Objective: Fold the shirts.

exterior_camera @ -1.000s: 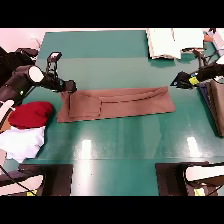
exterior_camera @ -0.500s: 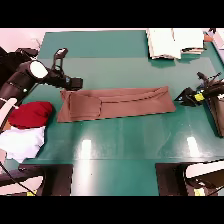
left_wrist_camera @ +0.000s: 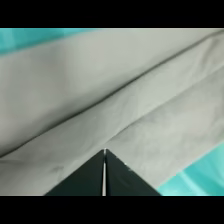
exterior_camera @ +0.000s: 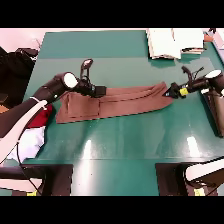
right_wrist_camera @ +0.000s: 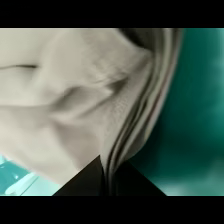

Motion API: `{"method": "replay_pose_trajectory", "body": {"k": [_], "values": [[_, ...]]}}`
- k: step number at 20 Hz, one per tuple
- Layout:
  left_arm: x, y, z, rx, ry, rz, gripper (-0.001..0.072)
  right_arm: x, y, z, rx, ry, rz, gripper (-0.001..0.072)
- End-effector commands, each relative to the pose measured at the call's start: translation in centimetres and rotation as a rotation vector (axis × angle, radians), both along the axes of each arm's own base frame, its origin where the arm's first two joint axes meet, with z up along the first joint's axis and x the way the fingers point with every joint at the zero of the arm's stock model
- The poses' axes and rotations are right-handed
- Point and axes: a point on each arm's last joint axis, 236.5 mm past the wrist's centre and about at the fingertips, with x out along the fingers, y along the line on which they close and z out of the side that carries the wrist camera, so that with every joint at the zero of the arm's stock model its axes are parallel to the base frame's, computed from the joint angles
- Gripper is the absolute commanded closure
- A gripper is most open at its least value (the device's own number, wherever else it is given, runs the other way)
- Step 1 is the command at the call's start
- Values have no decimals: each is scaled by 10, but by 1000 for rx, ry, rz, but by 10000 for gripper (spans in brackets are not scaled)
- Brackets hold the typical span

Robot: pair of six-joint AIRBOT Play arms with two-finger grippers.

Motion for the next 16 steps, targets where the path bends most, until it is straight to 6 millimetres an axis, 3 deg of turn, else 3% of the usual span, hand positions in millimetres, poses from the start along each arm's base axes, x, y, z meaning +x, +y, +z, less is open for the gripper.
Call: {"method": "replay_pose_trajectory", "body": {"k": [1, 4, 7, 11, 14, 16], "values": [[11, -17, -23, -37, 36, 26, 686, 11, 27, 79, -3, -150, 82, 692], [20, -26, -34, -32, 61, 11, 686, 15, 69, 165, 18, -344, 130, 692], [24, -38, -32, -41, 31, -19, 687, 6, 112, 222, 33, -461, 197, 692], [9, -57, -48, -25, 50, -71, 686, -4, 163, 262, 60, -556, 279, 692], [6, -60, -54, -22, 65, -77, 686, -14, 194, 271, 89, -577, 315, 692], [11, -54, -46, -21, 67, -81, 686, -22, 210, 272, 101, -578, 346, 692]]}}
